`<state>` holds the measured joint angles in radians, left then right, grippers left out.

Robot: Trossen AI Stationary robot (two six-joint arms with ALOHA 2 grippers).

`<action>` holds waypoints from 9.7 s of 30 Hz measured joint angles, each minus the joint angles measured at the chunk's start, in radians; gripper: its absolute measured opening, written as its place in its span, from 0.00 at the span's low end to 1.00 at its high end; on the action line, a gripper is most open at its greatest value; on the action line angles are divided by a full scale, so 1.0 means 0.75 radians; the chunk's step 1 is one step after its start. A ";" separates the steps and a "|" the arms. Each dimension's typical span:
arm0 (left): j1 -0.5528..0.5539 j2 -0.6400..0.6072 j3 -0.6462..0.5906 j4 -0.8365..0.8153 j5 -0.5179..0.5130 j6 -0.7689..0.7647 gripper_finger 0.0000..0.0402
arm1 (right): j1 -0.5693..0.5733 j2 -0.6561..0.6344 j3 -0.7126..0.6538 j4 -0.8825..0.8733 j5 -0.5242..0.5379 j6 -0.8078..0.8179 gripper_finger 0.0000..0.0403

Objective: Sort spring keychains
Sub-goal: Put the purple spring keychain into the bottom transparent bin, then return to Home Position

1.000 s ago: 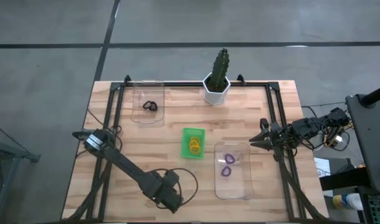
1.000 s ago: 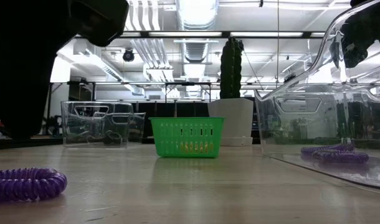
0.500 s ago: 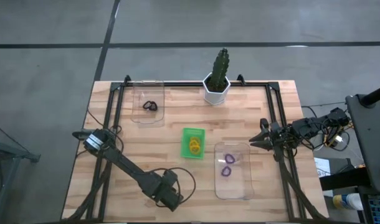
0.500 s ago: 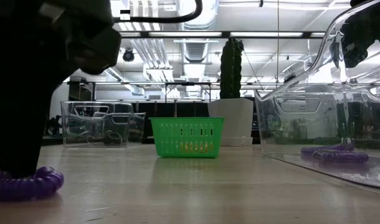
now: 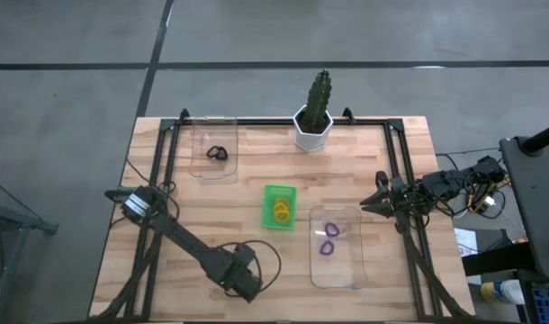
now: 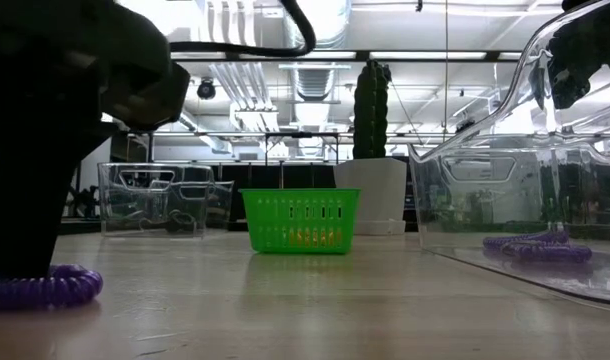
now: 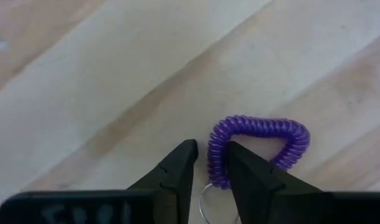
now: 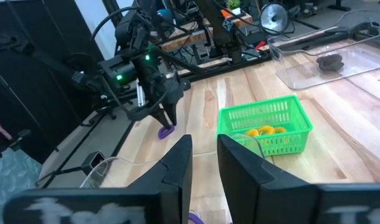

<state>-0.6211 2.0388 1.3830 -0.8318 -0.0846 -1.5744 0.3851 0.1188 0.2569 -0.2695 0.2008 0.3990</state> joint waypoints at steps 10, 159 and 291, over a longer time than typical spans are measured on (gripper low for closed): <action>0.057 0.003 -0.011 -0.040 -0.008 0.156 0.03 | 0.001 0.002 0.000 -0.001 0.000 0.040 0.20; 0.857 -0.316 0.331 1.088 -0.416 1.975 0.07 | -0.224 1.223 0.656 0.481 0.918 -0.217 0.05; 0.551 -2.414 -1.416 0.839 -0.623 1.560 0.42 | 0.074 1.372 0.654 -0.187 0.117 0.399 0.26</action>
<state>-0.2077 0.2283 0.3214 -0.2024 -0.5518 -0.4046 0.4404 1.1477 0.7471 -0.4097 0.2889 0.6986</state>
